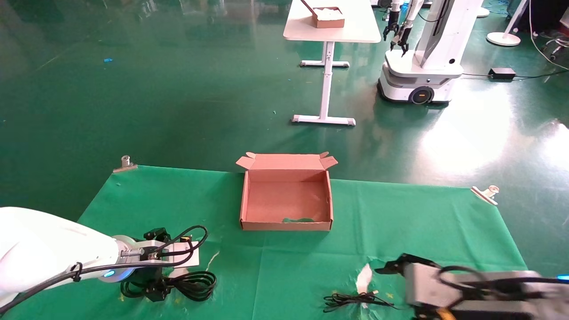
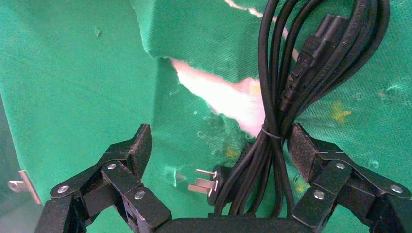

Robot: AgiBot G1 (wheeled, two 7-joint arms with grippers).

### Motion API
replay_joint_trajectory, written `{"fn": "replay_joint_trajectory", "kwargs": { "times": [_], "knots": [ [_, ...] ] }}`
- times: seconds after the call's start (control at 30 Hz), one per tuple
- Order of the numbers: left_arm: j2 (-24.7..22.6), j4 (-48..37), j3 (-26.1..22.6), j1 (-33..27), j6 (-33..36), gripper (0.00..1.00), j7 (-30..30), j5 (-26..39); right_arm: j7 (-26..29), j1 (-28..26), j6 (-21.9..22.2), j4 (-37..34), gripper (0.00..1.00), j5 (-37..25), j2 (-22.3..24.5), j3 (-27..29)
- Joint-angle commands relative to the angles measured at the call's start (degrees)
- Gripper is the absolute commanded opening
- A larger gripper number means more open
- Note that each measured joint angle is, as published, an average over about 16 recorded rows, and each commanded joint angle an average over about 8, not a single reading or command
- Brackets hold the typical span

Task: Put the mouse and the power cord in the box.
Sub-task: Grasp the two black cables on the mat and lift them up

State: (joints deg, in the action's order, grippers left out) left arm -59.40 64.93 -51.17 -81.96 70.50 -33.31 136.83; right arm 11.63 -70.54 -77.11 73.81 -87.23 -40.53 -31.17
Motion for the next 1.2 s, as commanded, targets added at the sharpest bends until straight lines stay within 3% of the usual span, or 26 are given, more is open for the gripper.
{"fn": "replay_joint_trajectory", "kwargs": {
  "times": [0.03,0.27,0.53,0.57,0.63,0.67,0.83,0.9,0.93,1.2],
  "knots": [
    [0.00,0.01,0.00,0.00,0.00,1.00,-0.01,0.00,-0.36,-1.65,0.16,-0.33,1.00,-3.90,-2.24,-1.76],
    [0.01,0.02,0.00,0.01,0.01,1.00,-0.02,0.01,-0.84,-8.57,-0.96,-9.18,1.00,-16.81,-12.82,-8.99],
    [0.01,0.02,0.00,0.01,0.01,1.00,-0.02,0.01,-4.33,-11.95,1.76,-20.71,1.00,-22.59,-19.79,-12.09],
    [0.01,0.02,0.00,0.01,0.01,1.00,-0.02,0.01,-4.80,-12.25,2.21,-22.21,0.98,-22.96,-20.43,-12.26],
    [0.01,0.02,0.00,0.01,0.01,1.00,-0.02,0.01,-5.67,-12.79,3.08,-24.97,0.82,-23.45,-21.58,-12.47],
    [0.01,0.02,0.00,0.01,0.01,0.91,-0.02,0.01,-6.07,-13.04,3.47,-26.26,0.71,-23.55,-22.09,-12.50],
    [0.00,0.01,0.00,0.01,-0.01,0.29,-0.03,0.01,-7.46,-13.89,4.55,-30.76,0.10,-23.22,-23.92,-12.24],
    [0.00,0.00,0.01,0.02,-0.01,0.04,-0.03,0.02,-7.71,-14.04,4.68,-31.79,0.01,-22.89,-24.37,-12.05],
    [0.00,0.00,0.01,0.02,-0.01,0.00,-0.03,0.02,-7.78,-14.08,4.71,-32.10,0.00,-22.79,-24.51,-11.99],
    [0.01,0.01,0.01,0.02,0.00,0.00,-0.02,-0.01,-7.74,-14.02,4.67,-31.98,0.00,-22.52,-24.41,-11.84]
  ]
}}
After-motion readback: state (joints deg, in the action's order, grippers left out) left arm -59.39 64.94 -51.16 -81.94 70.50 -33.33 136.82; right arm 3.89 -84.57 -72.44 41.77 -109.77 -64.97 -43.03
